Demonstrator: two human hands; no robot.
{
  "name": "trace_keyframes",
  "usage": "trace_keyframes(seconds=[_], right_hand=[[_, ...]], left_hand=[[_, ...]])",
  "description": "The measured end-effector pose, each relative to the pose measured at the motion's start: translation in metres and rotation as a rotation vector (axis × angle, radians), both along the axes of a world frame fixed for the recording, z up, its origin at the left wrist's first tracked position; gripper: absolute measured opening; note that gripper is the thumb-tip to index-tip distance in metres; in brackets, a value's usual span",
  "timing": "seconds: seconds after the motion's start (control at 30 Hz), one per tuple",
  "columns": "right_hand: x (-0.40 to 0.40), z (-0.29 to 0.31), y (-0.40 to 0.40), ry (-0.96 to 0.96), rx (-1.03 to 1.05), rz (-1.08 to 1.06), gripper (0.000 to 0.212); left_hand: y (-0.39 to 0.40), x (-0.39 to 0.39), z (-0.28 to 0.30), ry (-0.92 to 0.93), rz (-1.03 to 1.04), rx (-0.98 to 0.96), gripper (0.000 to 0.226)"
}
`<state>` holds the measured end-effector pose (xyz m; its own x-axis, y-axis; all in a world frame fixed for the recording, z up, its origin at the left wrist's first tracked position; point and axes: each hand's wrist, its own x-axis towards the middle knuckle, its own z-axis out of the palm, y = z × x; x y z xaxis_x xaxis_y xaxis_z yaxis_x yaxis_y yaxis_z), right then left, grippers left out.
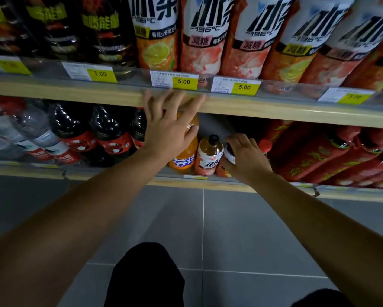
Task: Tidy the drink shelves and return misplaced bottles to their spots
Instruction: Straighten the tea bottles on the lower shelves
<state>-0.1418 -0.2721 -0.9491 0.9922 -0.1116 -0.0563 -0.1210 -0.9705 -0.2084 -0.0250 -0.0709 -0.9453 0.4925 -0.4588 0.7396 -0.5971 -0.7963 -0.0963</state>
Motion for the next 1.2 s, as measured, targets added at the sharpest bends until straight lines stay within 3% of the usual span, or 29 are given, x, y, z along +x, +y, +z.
trace_keyframes(seconds=[0.33, 0.6, 0.77, 0.97, 1.1, 1.2], right_hand=[[0.049, -0.046, -0.017, -0.012, -0.023, 0.136, 0.064], [0.076, -0.055, 0.003, 0.012, -0.074, 0.101, 0.035], [0.074, -0.052, 0.003, 0.048, -0.067, 0.060, 0.029], [0.047, -0.019, 0.010, -0.045, -0.096, 0.101, 0.029], [0.015, 0.016, 0.002, -0.139, 0.035, 0.046, 0.038], [-0.008, 0.044, -0.009, -0.185, 0.161, -0.031, 0.034]], left_hand=[[-0.006, 0.013, -0.011, -0.079, 0.017, -0.067, 0.062], [-0.009, 0.012, -0.011, -0.093, 0.039, -0.074, 0.059], [-0.007, 0.013, -0.012, -0.081, 0.034, -0.070, 0.062], [-0.001, 0.004, -0.002, -0.007, 0.011, -0.003, 0.071], [0.003, -0.006, 0.008, 0.053, 0.013, 0.032, 0.074], [0.005, -0.015, 0.018, 0.116, 0.013, 0.068, 0.076]])
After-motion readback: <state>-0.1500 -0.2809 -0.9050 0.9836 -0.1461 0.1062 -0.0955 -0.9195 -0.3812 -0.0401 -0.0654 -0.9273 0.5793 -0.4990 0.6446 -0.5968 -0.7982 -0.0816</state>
